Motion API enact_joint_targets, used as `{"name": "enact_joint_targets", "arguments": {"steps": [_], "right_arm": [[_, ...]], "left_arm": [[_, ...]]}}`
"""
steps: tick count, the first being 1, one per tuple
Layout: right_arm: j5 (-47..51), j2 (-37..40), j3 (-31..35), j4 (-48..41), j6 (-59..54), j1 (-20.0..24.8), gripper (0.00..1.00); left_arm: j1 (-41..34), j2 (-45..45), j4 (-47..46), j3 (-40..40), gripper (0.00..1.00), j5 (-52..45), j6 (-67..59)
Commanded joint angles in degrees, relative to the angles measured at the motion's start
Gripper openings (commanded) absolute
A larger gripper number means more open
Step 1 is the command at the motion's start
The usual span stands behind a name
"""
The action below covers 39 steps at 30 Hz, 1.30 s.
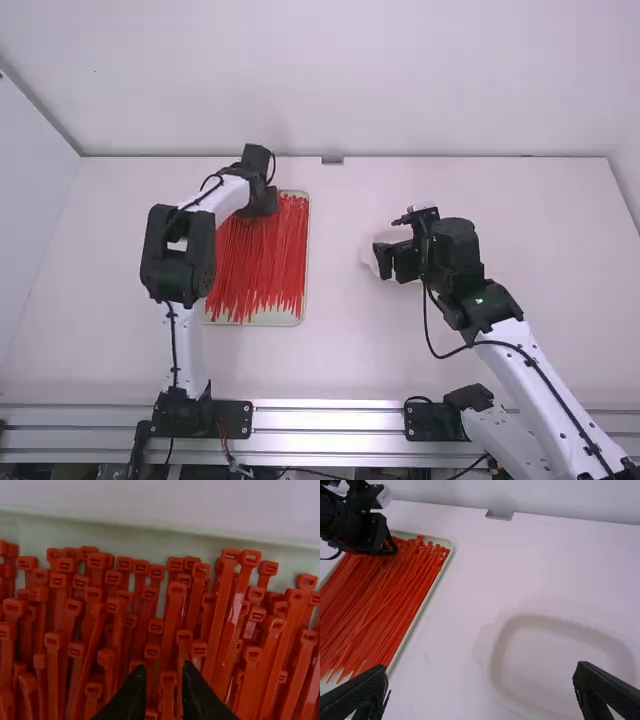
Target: Fasten the cable tie
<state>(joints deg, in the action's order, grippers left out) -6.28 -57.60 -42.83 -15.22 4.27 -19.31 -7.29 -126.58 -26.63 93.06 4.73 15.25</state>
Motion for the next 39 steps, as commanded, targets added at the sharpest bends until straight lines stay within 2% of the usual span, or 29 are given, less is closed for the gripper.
{"name": "enact_joint_targets", "arguments": {"steps": [1, 12, 27, 39], "right_arm": [[0.1, -0.1, 0.5, -0.2, -0.2, 0.3, 0.98], [0.1, -0.1, 0.5, -0.2, -0.2, 0.0, 0.98], [0.1, -0.1, 0.5, -0.1, -0.3, -0.2, 0.98], [0.1, 0.0, 0.5, 0.3, -0.3, -0.1, 0.98]], "left_arm": [[0.1, -1.0, 0.5, -1.6, 0.2, 0.3, 0.4], [0.2, -1.0, 3.6, -4.6, 0.18, 0.3, 1.0], [0.1, -1.0, 3.6, -4.6, 0.02, 0.3, 1.1], [0.1, 1.6, 4.7, -4.5, 0.02, 0.7, 2.4]]}}
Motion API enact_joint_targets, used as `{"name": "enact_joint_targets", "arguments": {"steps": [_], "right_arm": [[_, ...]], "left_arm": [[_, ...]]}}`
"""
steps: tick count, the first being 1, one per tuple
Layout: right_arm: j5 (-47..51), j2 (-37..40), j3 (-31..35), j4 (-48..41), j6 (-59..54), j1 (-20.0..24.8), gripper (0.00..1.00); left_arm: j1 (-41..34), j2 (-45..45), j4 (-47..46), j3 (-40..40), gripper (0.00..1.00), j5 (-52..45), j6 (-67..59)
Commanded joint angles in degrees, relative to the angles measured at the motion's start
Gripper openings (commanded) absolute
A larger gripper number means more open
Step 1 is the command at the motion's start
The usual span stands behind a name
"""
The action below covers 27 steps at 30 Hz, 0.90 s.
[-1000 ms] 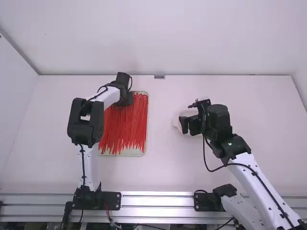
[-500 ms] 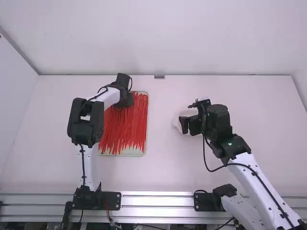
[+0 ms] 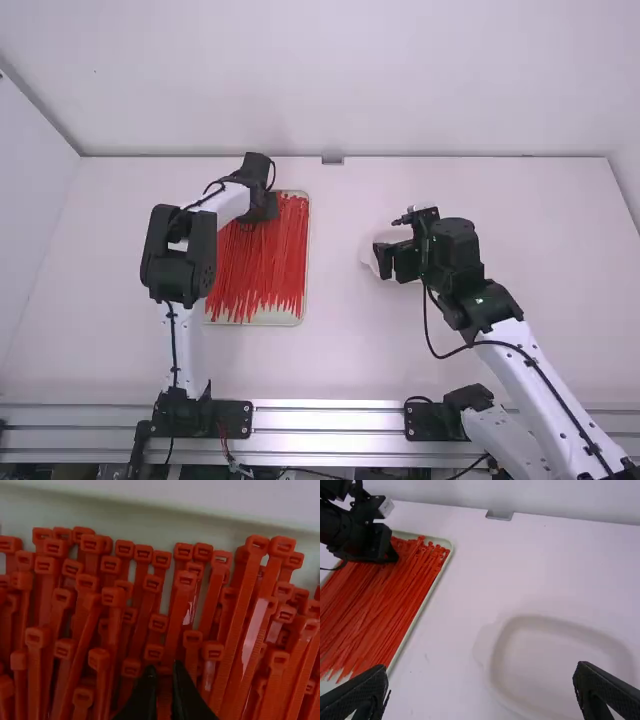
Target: Fasten the cable tie
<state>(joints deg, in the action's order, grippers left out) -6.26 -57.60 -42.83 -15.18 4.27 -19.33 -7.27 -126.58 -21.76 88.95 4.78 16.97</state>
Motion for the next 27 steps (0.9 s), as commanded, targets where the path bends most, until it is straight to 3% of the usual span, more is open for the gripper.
{"name": "enact_joint_targets", "arguments": {"steps": [1, 10, 19, 25, 27], "right_arm": [[0.1, 0.0, 0.5, 0.3, -0.3, -0.1, 0.98], [0.1, -0.1, 0.5, 0.2, -0.3, -0.1, 0.98], [0.1, -0.1, 0.5, 0.3, -0.7, -0.1, 0.98], [0.1, -0.1, 0.5, 0.2, -0.7, -0.2, 0.98], [0.1, -0.1, 0.5, 0.2, -0.7, -0.2, 0.98]], "left_arm": [[0.1, 2.7, 0.0, -0.4, 0.02, 0.7, 0.7], [-0.5, 15.0, -1.4, -0.4, 0.02, 2.4, 0.1], [-4.0, 34.5, -7.2, -1.3, 0.02, 7.1, -2.4], [-8.4, 47.3, -5.5, -8.3, 0.02, 11.5, -3.5], [-9.6, 54.2, -2.4, -14.3, 0.02, 12.1, -3.5]]}}
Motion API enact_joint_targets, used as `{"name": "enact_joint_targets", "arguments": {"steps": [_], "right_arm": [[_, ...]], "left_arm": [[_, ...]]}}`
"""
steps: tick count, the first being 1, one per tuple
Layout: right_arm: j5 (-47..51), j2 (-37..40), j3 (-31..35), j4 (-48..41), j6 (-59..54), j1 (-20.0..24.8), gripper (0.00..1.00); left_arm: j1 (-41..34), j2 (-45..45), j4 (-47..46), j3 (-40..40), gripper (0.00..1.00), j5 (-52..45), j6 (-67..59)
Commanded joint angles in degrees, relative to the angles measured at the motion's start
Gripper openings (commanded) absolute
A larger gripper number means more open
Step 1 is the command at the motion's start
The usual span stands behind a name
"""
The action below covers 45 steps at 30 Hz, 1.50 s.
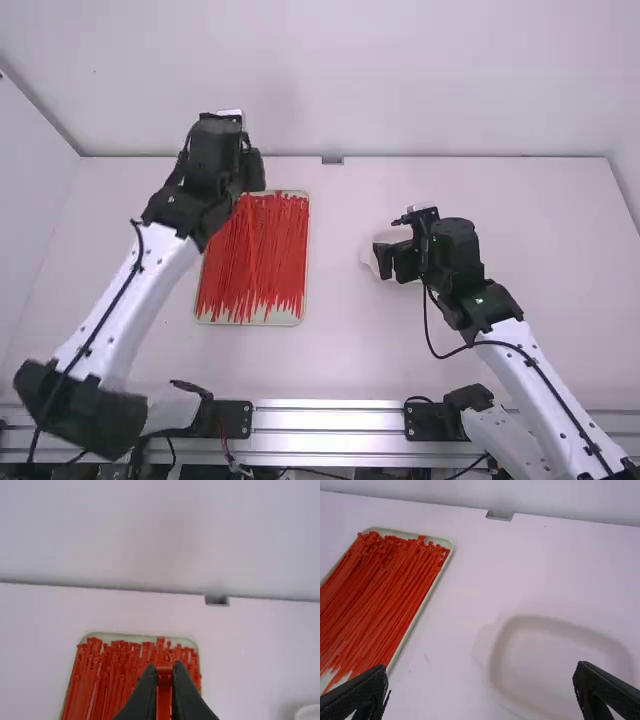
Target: Fasten the cable tie
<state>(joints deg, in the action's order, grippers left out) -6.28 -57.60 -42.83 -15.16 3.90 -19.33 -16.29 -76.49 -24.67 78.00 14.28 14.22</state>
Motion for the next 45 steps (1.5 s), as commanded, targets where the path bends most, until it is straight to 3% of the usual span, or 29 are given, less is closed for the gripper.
{"name": "enact_joint_targets", "arguments": {"steps": [1, 9, 12, 16, 27, 34, 45], "right_arm": [[0.1, -0.1, 0.5, 0.2, -0.3, -0.2, 0.98], [-7.9, 0.0, 0.5, 1.5, -2.9, -0.2, 0.98], [-10.6, 0.0, 0.5, 2.3, -2.9, -0.2, 0.98], [-17.2, 0.0, 0.5, 3.4, -5.3, -0.2, 0.98], [-31.0, 0.0, 0.5, 10.1, -5.5, -0.2, 0.98], [-36.3, 0.0, 0.5, 14.4, -5.2, -0.5, 0.98], [-24.6, -2.8, 0.5, 21.6, 0.5, -9.0, 0.98]], "left_arm": [[-0.7, 7.1, 1.9, -6.0, 0.02, 2.7, -0.7], [-0.3, 19.2, 8.0, -21.0, 0.02, -1.7, -0.4], [-0.6, 20.5, 10.5, -24.9, 0.02, -2.5, 1.6], [-0.6, 20.4, 16.2, -28.9, 0.02, -10.5, 1.9], [-0.8, 17.2, 29.5, -31.4, 0.02, -26.5, 8.6], [-5.1, 17.1, 35.3, -31.4, 0.02, -27.2, 8.3], [-13.1, 17.1, 38.8, -31.4, 0.02, -21.8, 7.8]]}}
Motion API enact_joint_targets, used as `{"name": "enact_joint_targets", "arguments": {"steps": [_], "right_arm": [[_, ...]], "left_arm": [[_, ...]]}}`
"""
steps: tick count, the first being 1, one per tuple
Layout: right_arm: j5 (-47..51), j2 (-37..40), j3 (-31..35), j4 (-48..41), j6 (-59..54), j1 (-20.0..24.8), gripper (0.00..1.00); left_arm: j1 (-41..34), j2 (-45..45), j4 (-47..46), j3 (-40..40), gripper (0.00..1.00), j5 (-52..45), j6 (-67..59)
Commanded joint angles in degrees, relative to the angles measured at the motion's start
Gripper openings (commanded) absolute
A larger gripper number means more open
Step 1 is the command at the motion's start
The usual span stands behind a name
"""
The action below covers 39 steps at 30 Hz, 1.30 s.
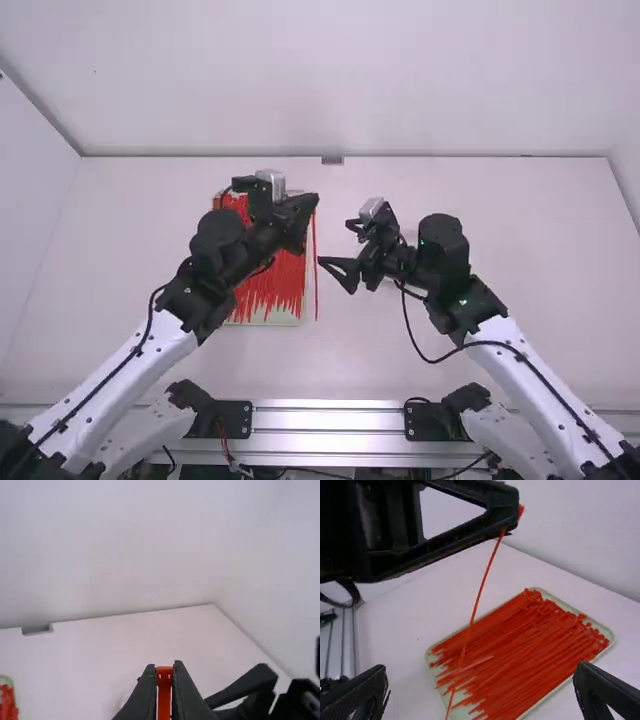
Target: Fasten the cable tie
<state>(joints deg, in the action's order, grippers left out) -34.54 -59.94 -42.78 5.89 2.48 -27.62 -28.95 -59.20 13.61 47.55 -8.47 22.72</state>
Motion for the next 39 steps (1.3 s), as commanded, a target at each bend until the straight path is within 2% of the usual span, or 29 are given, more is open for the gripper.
{"name": "enact_joint_targets", "arguments": {"steps": [1, 4, 7, 11, 13, 14, 17, 22, 30, 32, 39], "right_arm": [[4.8, -1.1, 0.4, 1.4, 2.3, -1.5, 0.98], [5.4, -2.2, 0.4, 3.4, 2.2, -2.7, 0.99], [6.0, -2.9, 0.4, 4.6, 2.3, -3.4, 0.91], [5.9, -3.9, 0.4, 6.5, 2.3, -4.0, 0.73], [5.9, -4.2, 0.4, 7.3, 3.9, -3.9, 0.6], [5.9, -4.3, 0.4, 7.3, 3.9, -3.9, 0.59], [5.9, -4.1, 0.4, 7.2, 3.7, -3.9, 0.37], [6.0, -4.1, 0.4, 6.9, 3.7, -3.9, 0.15], [7.7, -4.1, 0.4, 6.3, 3.7, -3.8, 0.12], [7.6, -4.1, 0.4, 6.4, 3.7, -3.8, 0.0], [7.6, -4.1, 0.4, 6.3, 3.1, -3.6, 0.0]], "left_arm": [[-0.8, -0.2, 1.2, -1.0, 0.02, 0.5, -0.7], [-0.7, -0.2, 2.8, -1.0, 0.02, -0.1, 0.0], [-1.1, -0.2, 3.9, -1.0, 0.02, -0.1, 0.4], [-2.7, -0.3, 5.7, -1.0, 0.02, 0.4, 0.4], [-3.5, -0.9, 7.1, -1.0, 0.02, 0.4, 0.5], [-3.5, -0.9, 7.3, -1.0, 0.02, 0.4, 0.5], [-3.7, -2.1, 9.0, -1.0, 0.02, 0.6, 1.5], [-3.4, -3.7, 10.4, -1.0, 0.02, 1.0, 1.5], [-3.4, -3.7, 10.3, -1.0, 0.02, 3.2, 1.2], [-3.4, -3.7, 10.5, -1.0, 0.02, 3.1, 0.9], [-3.3, -3.7, 10.3, -1.0, 0.02, 3.4, -0.2]]}}
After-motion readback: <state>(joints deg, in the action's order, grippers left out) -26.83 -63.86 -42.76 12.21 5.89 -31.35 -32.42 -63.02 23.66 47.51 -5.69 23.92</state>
